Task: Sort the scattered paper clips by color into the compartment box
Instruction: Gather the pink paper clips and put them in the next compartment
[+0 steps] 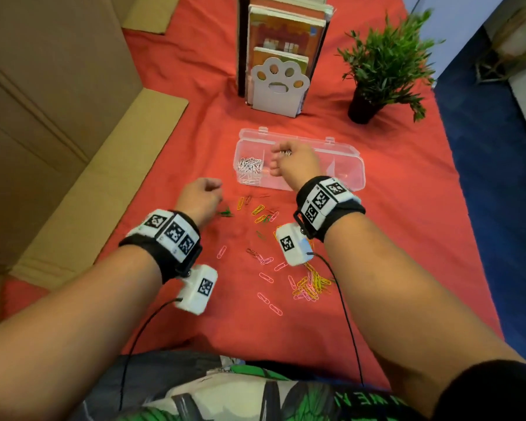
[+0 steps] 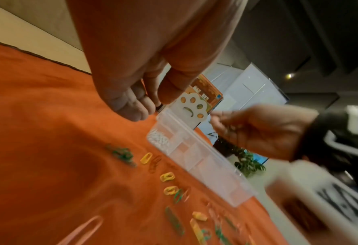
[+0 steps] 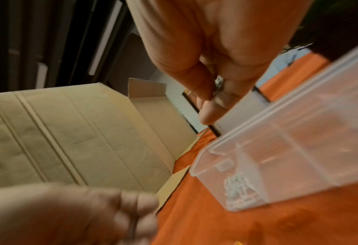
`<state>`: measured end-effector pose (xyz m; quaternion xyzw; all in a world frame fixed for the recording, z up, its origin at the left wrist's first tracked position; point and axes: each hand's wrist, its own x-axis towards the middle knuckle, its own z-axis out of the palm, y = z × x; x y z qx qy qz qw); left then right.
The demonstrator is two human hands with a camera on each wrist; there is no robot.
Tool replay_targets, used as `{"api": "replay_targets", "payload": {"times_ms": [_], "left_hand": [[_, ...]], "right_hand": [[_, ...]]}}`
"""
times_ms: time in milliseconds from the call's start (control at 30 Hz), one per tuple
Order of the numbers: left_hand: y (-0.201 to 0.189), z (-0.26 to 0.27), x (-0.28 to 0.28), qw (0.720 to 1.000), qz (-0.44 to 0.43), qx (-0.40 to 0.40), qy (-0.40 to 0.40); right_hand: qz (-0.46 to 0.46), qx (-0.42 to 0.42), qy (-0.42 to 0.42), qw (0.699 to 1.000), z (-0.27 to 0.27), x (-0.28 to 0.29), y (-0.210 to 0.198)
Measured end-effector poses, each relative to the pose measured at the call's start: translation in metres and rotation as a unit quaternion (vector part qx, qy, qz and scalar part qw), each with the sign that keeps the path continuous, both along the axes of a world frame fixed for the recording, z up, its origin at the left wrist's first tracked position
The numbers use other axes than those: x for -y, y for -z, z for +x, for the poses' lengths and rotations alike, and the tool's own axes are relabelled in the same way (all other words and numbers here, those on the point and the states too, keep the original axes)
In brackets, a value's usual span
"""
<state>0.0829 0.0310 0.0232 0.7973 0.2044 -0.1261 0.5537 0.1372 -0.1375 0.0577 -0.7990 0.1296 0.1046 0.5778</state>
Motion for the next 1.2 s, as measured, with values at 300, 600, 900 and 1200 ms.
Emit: {"api": "replay_targets", "payload": {"times_ms": [300, 600, 900, 1200], "left_hand": [[0.029, -0.049, -0.016, 0.993, 0.044, -0.007, 0.105], [0.030, -0.068, 0.024, 0.944, 0.125, 0.007, 0.306], [0.033, -0.083, 0.054, 0.857, 0.256, 0.054, 0.444], [0.045, -0.096, 0.059, 0.795, 0.317, 0.113, 0.504]], "right_hand": [[-0.212, 0.017, -0.110, 0.971, 0.019, -0.022, -0.004], [-0.313, -0.068, -0.188, 0.928, -0.093, 0.045, 0.017], [-0.369, -0.069, -0.208, 0.903, -0.182, 0.062, 0.056], [-0.445, 0.007, -0.245, 0.861, -0.186, 0.029, 0.074]]}}
